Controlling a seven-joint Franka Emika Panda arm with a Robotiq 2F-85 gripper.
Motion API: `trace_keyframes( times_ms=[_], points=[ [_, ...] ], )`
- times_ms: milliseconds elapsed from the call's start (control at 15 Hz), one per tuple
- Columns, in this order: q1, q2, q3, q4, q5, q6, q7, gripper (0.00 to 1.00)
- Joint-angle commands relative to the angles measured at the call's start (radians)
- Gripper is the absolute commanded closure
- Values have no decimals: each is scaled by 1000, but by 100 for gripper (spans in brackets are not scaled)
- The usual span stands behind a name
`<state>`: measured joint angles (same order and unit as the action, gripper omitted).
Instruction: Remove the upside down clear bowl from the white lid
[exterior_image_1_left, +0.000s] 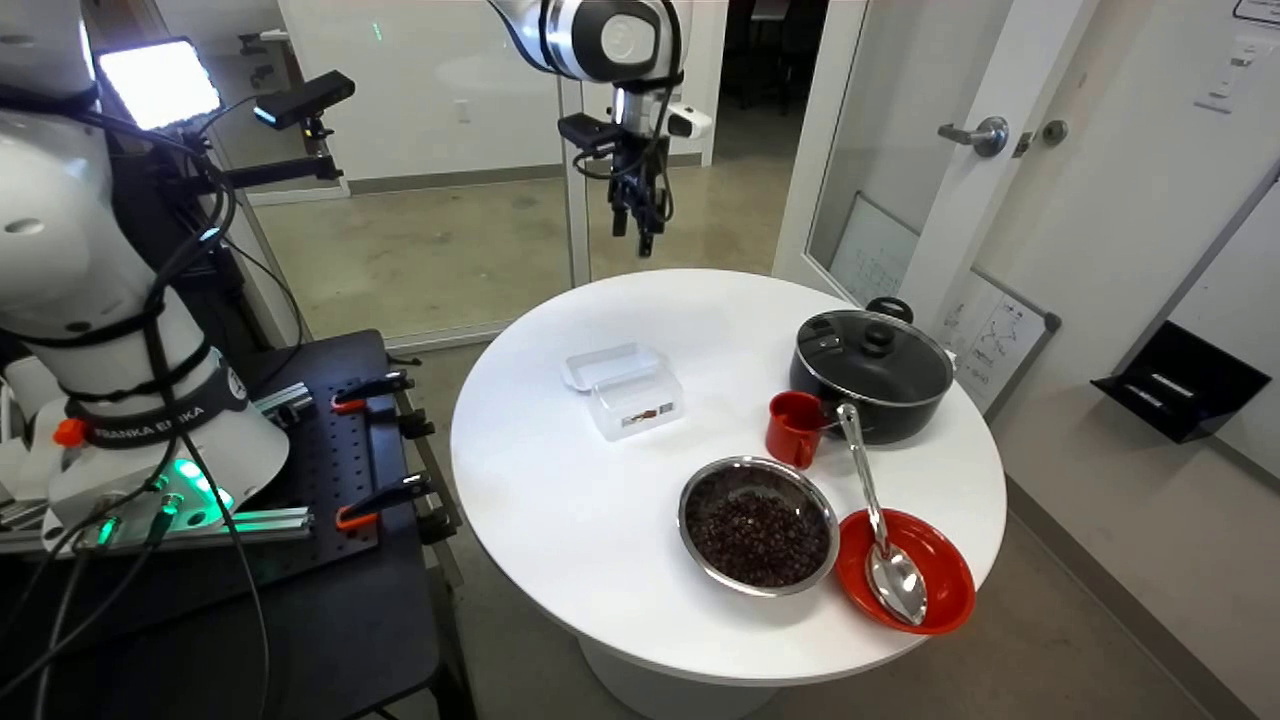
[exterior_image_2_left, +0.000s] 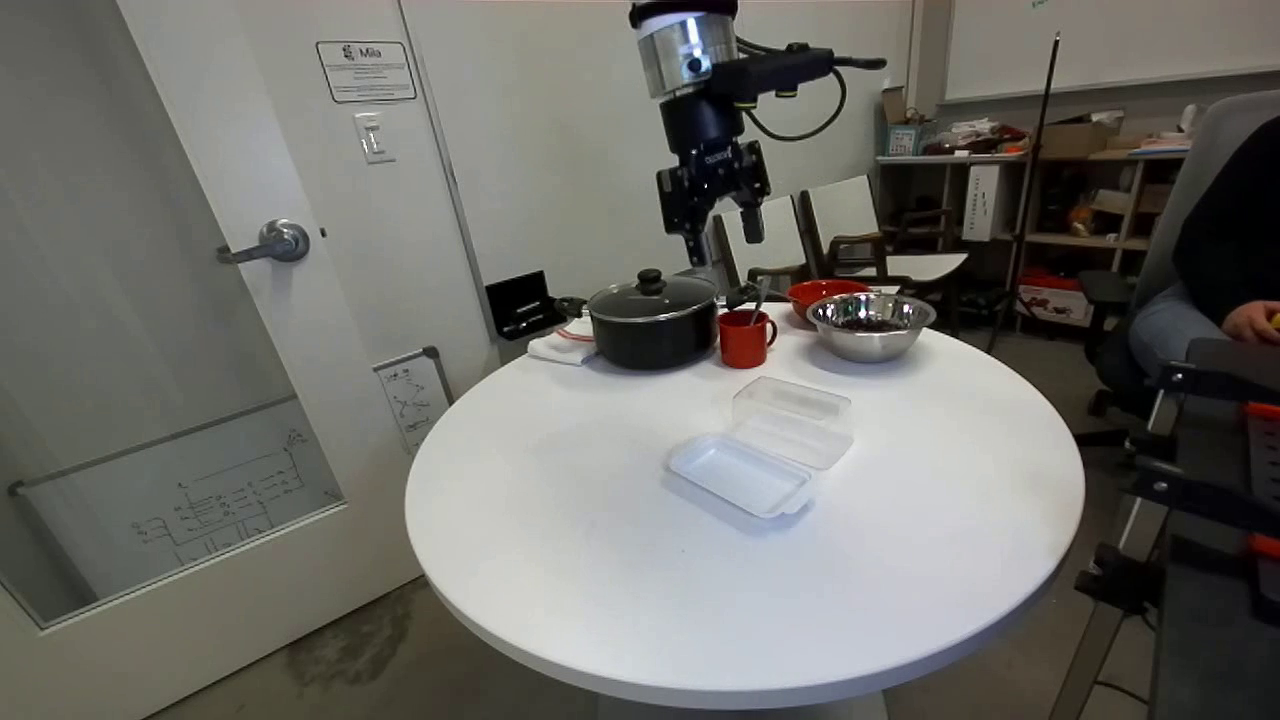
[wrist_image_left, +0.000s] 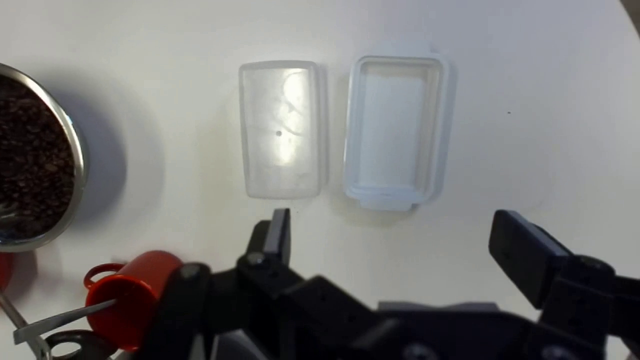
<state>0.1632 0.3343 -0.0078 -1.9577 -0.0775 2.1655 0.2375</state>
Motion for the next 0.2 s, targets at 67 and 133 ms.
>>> trace_keyframes(
  times_ms=[67,133],
  points=[
    [-14,-11,19,0,-4,-2,4,0],
    [-15,-8,19,0,-5,-2,4,0]
  ],
)
